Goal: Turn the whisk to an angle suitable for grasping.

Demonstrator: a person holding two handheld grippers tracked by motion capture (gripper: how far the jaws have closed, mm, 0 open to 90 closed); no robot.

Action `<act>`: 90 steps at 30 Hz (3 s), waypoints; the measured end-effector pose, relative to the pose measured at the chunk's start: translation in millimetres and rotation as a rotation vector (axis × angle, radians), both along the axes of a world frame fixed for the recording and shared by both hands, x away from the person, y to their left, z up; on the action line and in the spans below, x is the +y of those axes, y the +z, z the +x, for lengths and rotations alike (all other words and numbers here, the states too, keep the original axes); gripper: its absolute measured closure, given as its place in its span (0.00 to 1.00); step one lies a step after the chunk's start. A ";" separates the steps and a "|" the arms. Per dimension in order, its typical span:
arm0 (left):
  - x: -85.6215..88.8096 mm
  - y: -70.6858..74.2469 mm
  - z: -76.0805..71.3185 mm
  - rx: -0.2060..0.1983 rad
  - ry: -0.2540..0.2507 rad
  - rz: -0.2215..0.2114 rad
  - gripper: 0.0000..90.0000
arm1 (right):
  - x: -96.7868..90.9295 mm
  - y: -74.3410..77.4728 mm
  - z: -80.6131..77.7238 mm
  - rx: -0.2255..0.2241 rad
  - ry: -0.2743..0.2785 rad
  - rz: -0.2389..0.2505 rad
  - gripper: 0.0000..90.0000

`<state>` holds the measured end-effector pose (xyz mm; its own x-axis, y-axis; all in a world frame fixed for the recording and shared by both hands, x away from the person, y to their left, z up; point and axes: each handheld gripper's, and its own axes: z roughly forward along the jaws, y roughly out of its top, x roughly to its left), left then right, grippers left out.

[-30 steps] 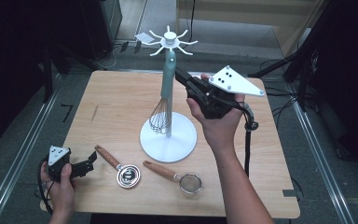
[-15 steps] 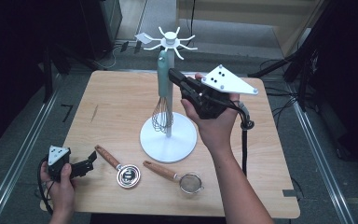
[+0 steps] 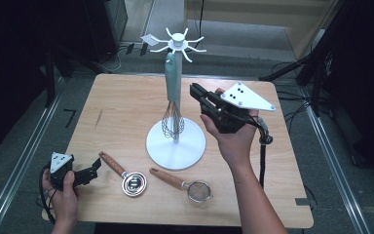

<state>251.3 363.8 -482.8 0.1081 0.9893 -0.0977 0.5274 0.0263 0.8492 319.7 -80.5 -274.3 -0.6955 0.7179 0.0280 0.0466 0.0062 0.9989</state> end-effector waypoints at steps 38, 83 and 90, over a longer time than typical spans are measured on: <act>-0.7 0.1 -0.6 0.001 -0.001 0.008 0.00 | -69.7 -116.5 -23.6 0.279 -0.109 -0.098 0.58; -1.0 0.2 -0.3 0.004 -0.007 0.014 0.00 | -7.4 -169.1 -32.7 0.581 0.256 -0.361 0.82; -1.1 0.1 -0.2 0.002 -0.006 0.012 0.00 | 8.7 -175.4 -33.9 0.617 0.293 -0.399 0.80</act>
